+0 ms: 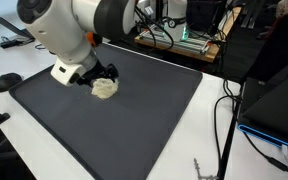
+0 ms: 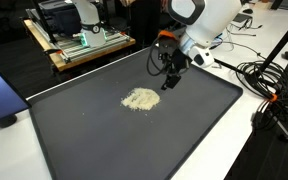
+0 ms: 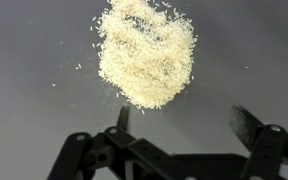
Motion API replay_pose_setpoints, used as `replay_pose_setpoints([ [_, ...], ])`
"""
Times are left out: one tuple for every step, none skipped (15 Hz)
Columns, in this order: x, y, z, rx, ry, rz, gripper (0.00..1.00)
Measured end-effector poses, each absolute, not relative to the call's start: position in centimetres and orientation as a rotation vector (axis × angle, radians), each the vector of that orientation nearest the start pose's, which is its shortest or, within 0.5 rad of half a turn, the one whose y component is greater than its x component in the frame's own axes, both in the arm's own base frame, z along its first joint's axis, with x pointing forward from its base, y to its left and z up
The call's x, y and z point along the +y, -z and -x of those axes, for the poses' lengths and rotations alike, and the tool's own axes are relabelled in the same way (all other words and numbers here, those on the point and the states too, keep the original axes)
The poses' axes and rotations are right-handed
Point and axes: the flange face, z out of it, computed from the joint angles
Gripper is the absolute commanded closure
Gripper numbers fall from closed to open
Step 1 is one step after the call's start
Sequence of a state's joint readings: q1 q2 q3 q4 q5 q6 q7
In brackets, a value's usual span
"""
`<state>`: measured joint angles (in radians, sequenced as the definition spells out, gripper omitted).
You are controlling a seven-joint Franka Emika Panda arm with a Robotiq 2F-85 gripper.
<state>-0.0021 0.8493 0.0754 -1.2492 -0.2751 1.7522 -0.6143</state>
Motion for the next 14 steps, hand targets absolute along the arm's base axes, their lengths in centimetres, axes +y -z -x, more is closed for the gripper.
replay_pose_setpoints([
  [0.6, -23.1, -71.8, -1.159, -0.606, 2.936, 0.0],
  [-0.4, -23.3, -72.1, -1.127, -0.593, 2.919, 0.0],
  [-1.3, -23.4, -72.5, -1.097, -0.577, 2.901, 0.0],
  [-2.3, -23.5, -72.7, -1.066, -0.56, 2.877, 0.0],
  [-3.3, -23.6, -73.0, -1.034, -0.544, 2.856, 0.0],
  [-4.5, -23.7, -73.1, -0.999, -0.53, 2.834, 0.0],
  [-5.6, -23.7, -73.3, -0.962, -0.51, 2.816, 0.0],
  [-6.9, -23.7, -73.4, -0.926, -0.493, 2.801, 0.0],
  [-8.1, -23.6, -73.4, -0.894, -0.476, 2.786, 0.0],
  [-9.3, -23.5, -73.5, -0.861, -0.459, 2.773, 0.0],
  [-10.5, -23.4, -73.5, -0.832, -0.437, 2.76, 0.0],
  [-11.6, -23.3, -73.4, -0.811, -0.415, 2.745, 0.0],
  [-12.7, -23.3, -73.4, -0.792, -0.389, 2.729, 0.0],
  [-13.7, -23.3, -73.3, -0.774, -0.36, 2.712, 0.0],
])
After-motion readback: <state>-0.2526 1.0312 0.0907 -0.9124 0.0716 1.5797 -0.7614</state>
